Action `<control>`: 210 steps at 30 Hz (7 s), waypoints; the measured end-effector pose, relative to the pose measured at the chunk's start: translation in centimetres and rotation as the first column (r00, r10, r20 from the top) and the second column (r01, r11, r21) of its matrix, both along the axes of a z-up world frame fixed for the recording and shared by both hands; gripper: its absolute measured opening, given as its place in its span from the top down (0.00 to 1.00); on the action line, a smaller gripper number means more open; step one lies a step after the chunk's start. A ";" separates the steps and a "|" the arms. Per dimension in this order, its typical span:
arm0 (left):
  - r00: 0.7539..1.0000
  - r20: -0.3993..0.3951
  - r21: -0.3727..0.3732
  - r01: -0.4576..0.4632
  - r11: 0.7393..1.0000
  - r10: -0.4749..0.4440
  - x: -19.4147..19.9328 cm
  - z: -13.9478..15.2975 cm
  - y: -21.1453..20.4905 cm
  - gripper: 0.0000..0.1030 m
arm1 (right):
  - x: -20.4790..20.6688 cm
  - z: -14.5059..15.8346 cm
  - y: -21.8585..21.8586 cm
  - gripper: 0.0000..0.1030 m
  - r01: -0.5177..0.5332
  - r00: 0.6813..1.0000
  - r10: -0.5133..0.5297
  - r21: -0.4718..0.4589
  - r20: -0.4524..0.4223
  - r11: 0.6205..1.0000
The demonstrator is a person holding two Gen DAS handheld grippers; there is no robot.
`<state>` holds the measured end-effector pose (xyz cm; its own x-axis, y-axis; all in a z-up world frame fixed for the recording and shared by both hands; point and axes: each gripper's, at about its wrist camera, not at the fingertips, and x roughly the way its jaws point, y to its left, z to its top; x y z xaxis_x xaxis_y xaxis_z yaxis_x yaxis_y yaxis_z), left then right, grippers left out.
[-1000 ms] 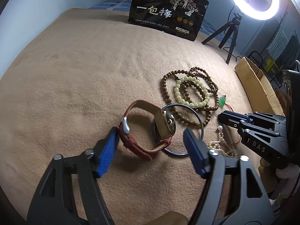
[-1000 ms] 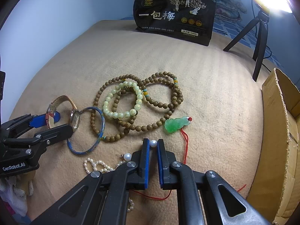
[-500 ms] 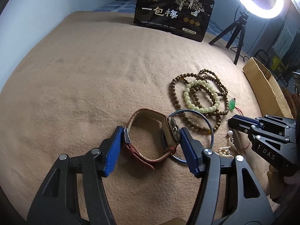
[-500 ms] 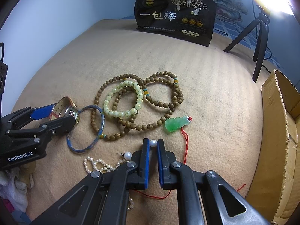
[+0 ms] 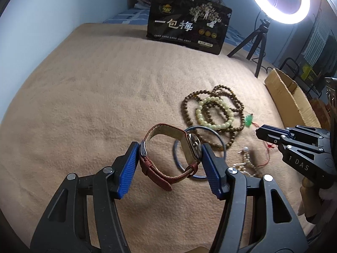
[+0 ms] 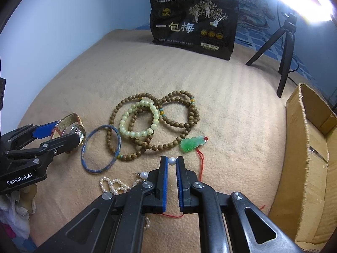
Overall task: Organize jewelry
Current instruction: 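Lift the watch with the left tool and carry it over the cardboard box, then open the left tool to drop the watch into the box, then move the left tool back to the blue bangle while the right tool approaches the jade pendant, then close the left tool on the blue bangle while the right tool grasps the jade pendant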
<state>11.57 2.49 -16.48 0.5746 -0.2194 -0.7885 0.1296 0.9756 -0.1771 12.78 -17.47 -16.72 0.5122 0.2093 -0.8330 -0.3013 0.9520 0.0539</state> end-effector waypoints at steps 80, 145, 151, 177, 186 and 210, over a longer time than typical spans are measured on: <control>0.918 0.074 -0.060 0.394 0.917 -0.390 5.9 7.0 -30.0 0.33 | -4.9 6.3 -23.3 0.29 0.411 0.910 -0.414 0.077 0.025 0.908; 0.986 -0.109 -0.113 0.110 0.987 -0.123 1.0 0.1 -0.8 0.22 | 2.3 4.7 -7.5 0.32 0.201 0.979 -0.185 0.242 -0.088 0.949; 0.986 -0.112 -0.112 0.108 0.988 -0.121 0.9 -0.7 -1.3 0.22 | 3.5 3.4 -6.3 0.39 0.204 0.975 -0.177 0.229 -0.133 0.952; 0.989 -0.109 -0.019 0.098 0.995 -0.100 2.5 -2.4 -3.9 0.22 | 6.3 -0.3 -3.9 0.65 0.249 0.949 -0.192 0.220 -0.252 0.943; 0.990 -0.093 -0.004 0.106 0.994 -0.106 2.4 -2.6 -4.1 0.22 | 7.7 -1.9 -4.0 0.74 0.328 0.919 -0.261 0.202 -0.295 0.923; 0.991 -0.052 0.058 0.124 0.991 -0.121 1.7 -2.6 -4.1 0.30 | 7.0 -2.0 -2.6 0.95 0.270 0.941 -0.241 0.096 -0.237 0.958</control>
<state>13.24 -1.66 -19.04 0.5068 -0.2366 -0.8290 0.2417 0.9620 -0.1268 19.83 -20.09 -18.71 0.3684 0.2060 -0.9065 -0.0160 0.9764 0.2153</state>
